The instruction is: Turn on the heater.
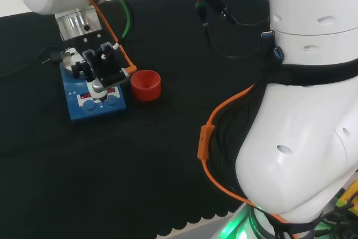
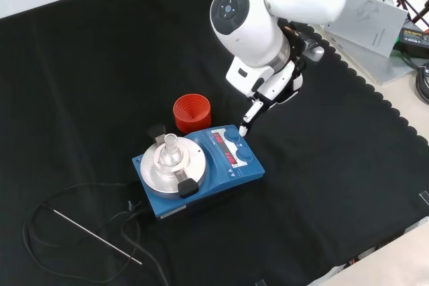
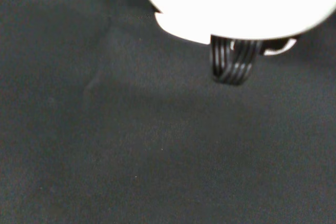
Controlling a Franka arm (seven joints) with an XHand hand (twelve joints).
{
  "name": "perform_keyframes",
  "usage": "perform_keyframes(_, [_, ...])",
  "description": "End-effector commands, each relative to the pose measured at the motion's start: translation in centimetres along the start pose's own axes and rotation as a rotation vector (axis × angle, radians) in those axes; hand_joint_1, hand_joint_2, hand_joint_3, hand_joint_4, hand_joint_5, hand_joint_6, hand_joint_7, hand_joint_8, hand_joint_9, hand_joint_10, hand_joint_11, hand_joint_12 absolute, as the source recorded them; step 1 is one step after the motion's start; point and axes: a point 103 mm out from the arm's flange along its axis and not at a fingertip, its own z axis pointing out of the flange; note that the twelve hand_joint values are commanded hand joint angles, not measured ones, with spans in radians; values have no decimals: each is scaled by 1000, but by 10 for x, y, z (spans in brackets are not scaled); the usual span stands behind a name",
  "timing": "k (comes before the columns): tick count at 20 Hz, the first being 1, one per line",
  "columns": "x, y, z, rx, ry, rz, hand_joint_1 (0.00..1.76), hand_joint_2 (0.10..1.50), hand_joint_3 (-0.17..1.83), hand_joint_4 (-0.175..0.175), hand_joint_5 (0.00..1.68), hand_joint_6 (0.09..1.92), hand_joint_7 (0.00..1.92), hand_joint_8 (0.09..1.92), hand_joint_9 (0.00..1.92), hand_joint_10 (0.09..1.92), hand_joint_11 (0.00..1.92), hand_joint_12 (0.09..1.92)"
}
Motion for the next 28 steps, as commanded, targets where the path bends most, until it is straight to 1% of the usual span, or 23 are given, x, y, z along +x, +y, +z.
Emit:
perform_keyframes(1, [0, 1, 2, -10, 11, -4, 1552, 415, 1434, -46, 76, 477, 1613, 1485, 1658, 1386, 1350, 1285])
perform_keyframes(11, [-1, -10, 25, 23, 12, 7, 1550, 413, 1438, -46, 78, 474, 1613, 1485, 1660, 1388, 1357, 1288])
perform_keyframes(20, [3, -13, 31, 17, 6, 12, 1549, 412, 1442, -46, 78, 472, 1613, 1486, 1661, 1390, 1364, 1288])
perform_keyframes(24, [7, -13, 40, 16, 4, 14, 1549, 411, 1443, -46, 78, 470, 1613, 1486, 1661, 1390, 1366, 1287])
perform_keyframes(28, [7, -12, 41, 17, 4, 13, 1548, 410, 1444, -46, 78, 469, 1613, 1486, 1661, 1390, 1366, 1286])
